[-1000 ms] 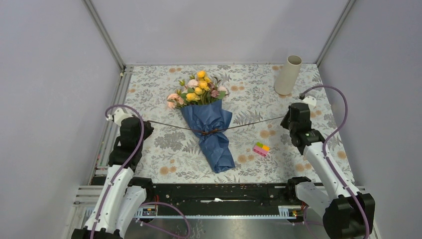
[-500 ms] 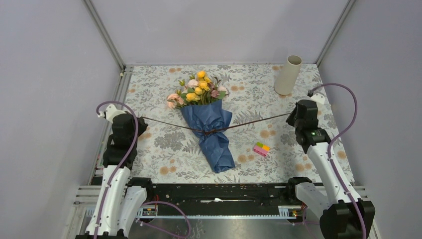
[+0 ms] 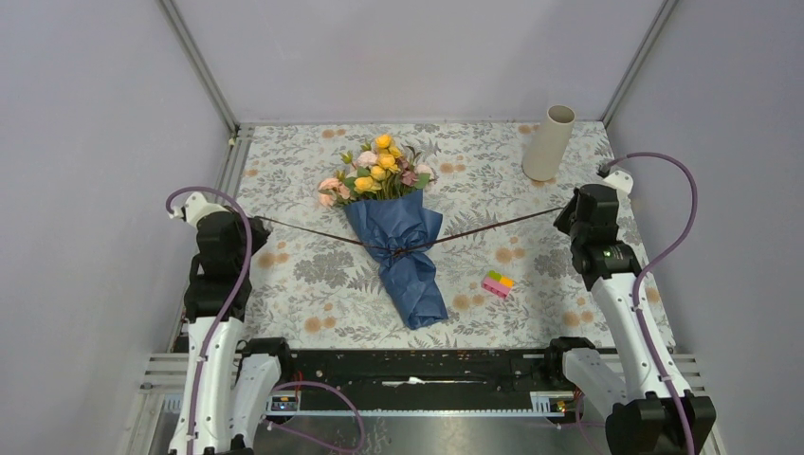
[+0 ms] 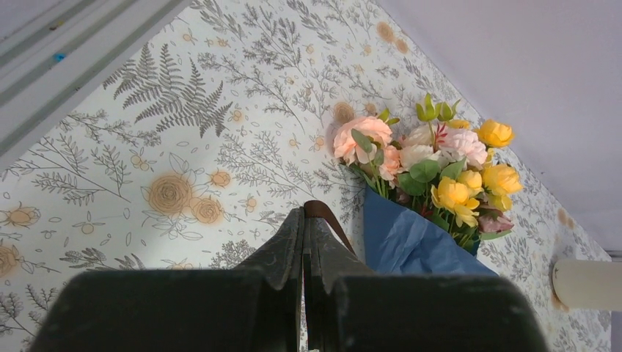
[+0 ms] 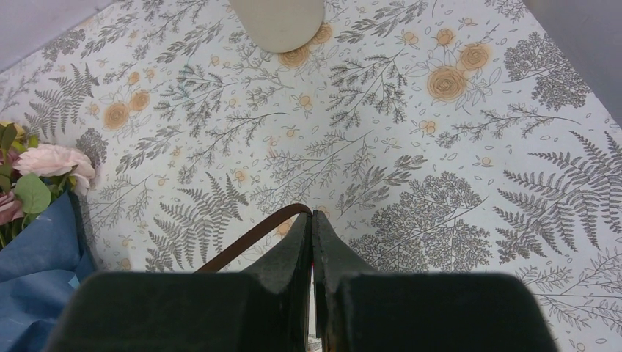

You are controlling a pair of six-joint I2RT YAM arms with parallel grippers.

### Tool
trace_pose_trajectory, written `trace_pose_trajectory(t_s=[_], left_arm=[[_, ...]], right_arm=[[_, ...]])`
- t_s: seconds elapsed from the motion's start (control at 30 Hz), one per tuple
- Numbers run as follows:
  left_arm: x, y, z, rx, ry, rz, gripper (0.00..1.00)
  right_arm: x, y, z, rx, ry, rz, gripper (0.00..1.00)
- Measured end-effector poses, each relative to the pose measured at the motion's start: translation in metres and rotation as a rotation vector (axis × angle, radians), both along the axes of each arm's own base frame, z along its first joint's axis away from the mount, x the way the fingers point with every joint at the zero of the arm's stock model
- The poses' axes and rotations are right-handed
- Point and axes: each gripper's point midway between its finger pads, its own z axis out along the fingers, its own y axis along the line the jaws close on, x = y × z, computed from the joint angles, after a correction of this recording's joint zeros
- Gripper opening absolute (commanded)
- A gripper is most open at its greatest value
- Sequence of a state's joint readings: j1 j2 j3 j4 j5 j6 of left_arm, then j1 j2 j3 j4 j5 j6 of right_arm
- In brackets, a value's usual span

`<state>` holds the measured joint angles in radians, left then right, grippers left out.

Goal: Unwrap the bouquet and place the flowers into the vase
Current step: Untie the ribbon from the wrapping paper.

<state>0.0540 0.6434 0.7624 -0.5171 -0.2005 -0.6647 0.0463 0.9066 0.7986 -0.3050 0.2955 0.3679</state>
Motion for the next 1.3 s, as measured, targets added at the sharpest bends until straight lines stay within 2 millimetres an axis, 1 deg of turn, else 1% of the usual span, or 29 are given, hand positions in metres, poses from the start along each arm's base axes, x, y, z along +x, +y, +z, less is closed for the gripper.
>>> trace_pose_trajectory(t_s=[0.1, 0.47, 0.67, 0.8, 0.97, 1.07, 1.17, 1.2, 1.27, 1.3], left_arm=[[-0.001, 0.003, 0.005, 0.004, -0.007, 0.007, 0.00], [-0.004, 0.012, 0.002, 0.006, 0.011, 0.029, 0.00], [-0.009, 0.022, 0.005, 0.029, 0.028, 0.053, 0.00], [-0.012, 0.028, 0.011, 0.043, 0.023, 0.065, 0.00], [-0.015, 0.031, 0.009, 0.054, 0.039, 0.069, 0.00], [-0.016, 0.034, 0.013, 0.066, 0.035, 0.075, 0.00], [-0.017, 0.036, 0.024, 0.087, 0.022, 0.077, 0.00], [-0.017, 0.036, 0.029, 0.095, 0.013, 0.077, 0.00], [-0.017, 0.037, 0.034, 0.108, 0.005, 0.072, 0.00], [-0.017, 0.037, 0.035, 0.114, 0.005, 0.069, 0.00]], right_arm=[[-0.001, -0.003, -0.001, -0.004, 0.005, -0.007, 0.00], [-0.002, -0.011, -0.001, -0.006, 0.009, -0.031, 0.00], [-0.004, -0.022, -0.003, -0.007, 0.016, -0.067, 0.00], [-0.004, -0.023, -0.003, -0.007, 0.018, -0.070, 0.00], [-0.004, -0.023, -0.003, -0.007, 0.019, -0.070, 0.00], [-0.004, -0.023, -0.003, -0.007, 0.019, -0.070, 0.00], [-0.004, -0.023, -0.004, -0.007, 0.020, -0.072, 0.00], [-0.005, -0.024, -0.004, -0.007, 0.021, -0.072, 0.01], [-0.006, -0.024, -0.005, -0.007, 0.027, -0.074, 0.10], [-0.006, -0.024, -0.005, -0.006, 0.029, -0.074, 0.24]])
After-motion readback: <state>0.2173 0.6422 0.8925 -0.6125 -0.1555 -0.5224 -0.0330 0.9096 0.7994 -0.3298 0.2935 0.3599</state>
